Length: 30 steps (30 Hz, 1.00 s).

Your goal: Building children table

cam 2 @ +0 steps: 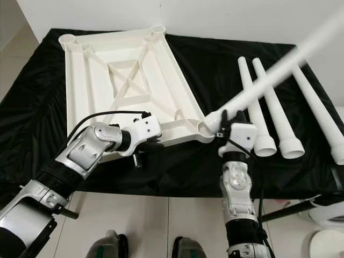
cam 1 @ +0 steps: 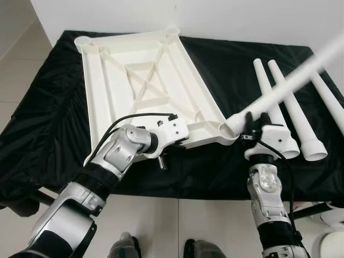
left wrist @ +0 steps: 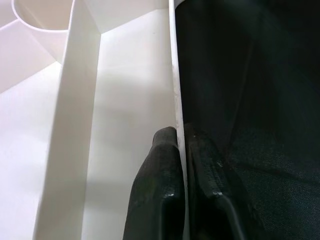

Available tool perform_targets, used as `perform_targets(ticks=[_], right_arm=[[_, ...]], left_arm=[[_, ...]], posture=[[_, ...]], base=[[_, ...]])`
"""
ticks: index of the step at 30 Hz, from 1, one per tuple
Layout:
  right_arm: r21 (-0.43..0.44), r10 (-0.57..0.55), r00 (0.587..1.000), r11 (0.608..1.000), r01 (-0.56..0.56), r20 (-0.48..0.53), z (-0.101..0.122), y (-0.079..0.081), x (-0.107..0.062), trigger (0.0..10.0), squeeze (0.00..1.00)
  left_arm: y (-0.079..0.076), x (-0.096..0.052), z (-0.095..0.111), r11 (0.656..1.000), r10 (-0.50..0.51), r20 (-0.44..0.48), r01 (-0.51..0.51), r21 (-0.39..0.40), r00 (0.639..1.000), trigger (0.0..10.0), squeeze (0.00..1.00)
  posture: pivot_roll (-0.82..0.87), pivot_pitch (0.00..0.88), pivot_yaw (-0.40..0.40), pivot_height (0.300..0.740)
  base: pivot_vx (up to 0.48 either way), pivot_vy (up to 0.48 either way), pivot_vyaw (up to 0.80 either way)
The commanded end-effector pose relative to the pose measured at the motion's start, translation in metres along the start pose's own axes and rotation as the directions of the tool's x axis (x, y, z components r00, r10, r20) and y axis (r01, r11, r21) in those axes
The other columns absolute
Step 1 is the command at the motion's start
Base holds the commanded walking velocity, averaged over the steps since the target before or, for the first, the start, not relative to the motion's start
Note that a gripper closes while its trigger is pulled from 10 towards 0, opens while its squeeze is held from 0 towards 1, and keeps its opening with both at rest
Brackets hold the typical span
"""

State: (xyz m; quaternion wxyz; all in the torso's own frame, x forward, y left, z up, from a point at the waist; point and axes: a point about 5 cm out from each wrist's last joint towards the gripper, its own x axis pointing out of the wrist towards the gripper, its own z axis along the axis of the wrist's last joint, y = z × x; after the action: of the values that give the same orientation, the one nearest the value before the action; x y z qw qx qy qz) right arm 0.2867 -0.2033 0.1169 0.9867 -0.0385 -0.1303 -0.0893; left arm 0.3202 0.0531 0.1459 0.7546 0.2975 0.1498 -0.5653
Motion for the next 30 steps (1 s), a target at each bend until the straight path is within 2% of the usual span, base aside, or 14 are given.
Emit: perform_targets(ticks=[1, 5, 6, 8, 13, 14, 18, 19, 23, 24, 25, 28, 29, 30], right_arm=[[0.016, 0.011, 0.997, 1.000, -0.010, -0.073, -0.0136, 0.0031, -0.0073, 0.0, 0.00], [0.012, 0.004, 0.997, 1.000, -0.003, -0.079, -0.0143, 0.0026, -0.0061, 0.0, 0.00], [0.011, 0.002, 0.997, 1.000, -0.001, -0.082, -0.0145, 0.0026, -0.0055, 6.7, 0.00], [0.010, 0.003, 0.996, 1.000, -0.002, -0.085, -0.0149, 0.0027, -0.0049, 10.0, 0.00], [0.033, 0.015, 0.996, 0.999, -0.012, -0.093, -0.0160, 0.0031, -0.0036, 10.0, 0.00], [0.051, 0.023, 0.995, 0.999, -0.018, -0.096, -0.0164, 0.0032, -0.0032, 10.0, 1.00], [0.065, 0.029, 0.995, 0.998, -0.023, -0.097, -0.0165, 0.0031, -0.0029, 10.0, 1.00], [0.073, 0.032, 0.995, 0.997, -0.025, -0.095, -0.0163, 0.0027, -0.0028, 10.0, 1.00], [0.118, 0.064, 0.993, 0.992, -0.052, -0.096, -0.0160, 0.0033, -0.0033, 10.0, 1.00], [0.101, 0.049, 0.994, 0.994, -0.039, -0.100, -0.0163, 0.0022, -0.0033, 10.0, 1.00], [0.110, 0.050, 0.994, 0.993, -0.039, -0.102, -0.0165, 0.0025, -0.0032, 10.0, 0.00], [0.114, 0.058, 0.993, 0.992, -0.047, -0.101, -0.0163, 0.0028, -0.0030, 10.0, 0.00], [0.120, 0.064, 0.993, 0.991, -0.052, -0.101, -0.0162, 0.0030, -0.0030, 10.0, 0.00], [0.126, 0.070, 0.993, 0.990, -0.057, -0.100, -0.0162, 0.0030, -0.0030, 10.0, 0.00]], left_arm=[[0.0036, -0.0016, -0.0076, 0.998, 0.056, -0.035, -0.056, -0.010, 0.998, 10.0, 0.00], [0.0036, -0.0017, -0.0072, 0.998, 0.056, -0.033, -0.056, -0.008, 0.998, 10.0, 0.00], [0.0037, -0.0017, -0.0072, 0.998, 0.056, -0.033, -0.057, -0.008, 0.998, 10.0, 0.00], [0.0039, -0.0020, -0.0074, 0.998, 0.057, -0.034, -0.057, -0.006, 0.998, 10.0, 0.00], [0.0044, -0.0022, -0.0078, 0.998, 0.060, -0.034, -0.061, -0.006, 0.998, 10.0, 0.00], [0.0042, -0.0022, -0.0074, 0.998, 0.059, -0.031, -0.059, 0.000, 0.998, 10.0, 0.00], [0.0040, -0.0022, -0.0071, 0.998, 0.058, -0.028, -0.058, 0.000, 0.998, 10.0, 0.11], [0.0038, -0.0022, -0.0068, 0.998, 0.056, -0.023, -0.056, -0.001, 0.998, 10.0, 1.00], [0.0039, -0.0024, -0.0071, 0.998, 0.060, -0.027, -0.060, 0.000, 0.998, 10.0, 1.00], [0.0041, -0.0023, -0.0078, 0.998, 0.061, -0.030, -0.061, 0.004, 0.998, 10.0, 0.58], [0.0040, -0.0022, -0.0076, 0.998, 0.061, -0.029, -0.061, 0.005, 0.998, 10.0, 0.00], [0.0037, -0.0024, -0.0068, 0.998, 0.057, -0.022, -0.057, 0.004, 0.998, 10.0, 0.00], [0.0035, -0.0026, -0.0060, 0.999, 0.054, -0.017, -0.054, 0.008, 0.998, 10.0, 0.98], [0.0036, -0.0027, -0.0053, 0.999, 0.054, -0.012, -0.054, 0.008, 0.998, 10.0, 0.98]], posture=[[-0.01, 0.107, 0.015, 0.740], [-0.01, 0.104, 0.014, 0.740], [-0.01, 0.101, 0.013, 0.740], [-0.01, 0.100, 0.012, 0.740], [-0.01, 0.095, 0.011, 0.740], [-0.01, 0.094, 0.012, 0.740], [-0.01, 0.092, 0.009, 0.740], [-0.01, 0.090, 0.010, 0.740], [-0.01, 0.087, 0.008, 0.740], [-0.01, 0.083, 0.007, 0.740], [-0.01, 0.081, 0.007, 0.740], [-0.01, 0.080, 0.007, 0.740], [-0.01, 0.080, 0.007, 0.740], [-0.01, 0.078, 0.007, 0.740]], base=[[0.000, 0.000, 0.00], [0.000, 0.000, 0.00], [0.000, 0.000, 0.00], [0.000, 0.000, 0.00], [0.000, 0.000, 0.00], [0.000, 0.000, 0.00], [0.000, 0.000, 0.00], [0.000, 0.000, 0.00], [0.000, 0.000, 0.00], [0.000, 0.000, 0.00], [0.000, 0.000, 0.00], [0.000, 0.000, 0.00], [0.000, 0.000, 0.00], [0.000, 0.000, 0.00]])
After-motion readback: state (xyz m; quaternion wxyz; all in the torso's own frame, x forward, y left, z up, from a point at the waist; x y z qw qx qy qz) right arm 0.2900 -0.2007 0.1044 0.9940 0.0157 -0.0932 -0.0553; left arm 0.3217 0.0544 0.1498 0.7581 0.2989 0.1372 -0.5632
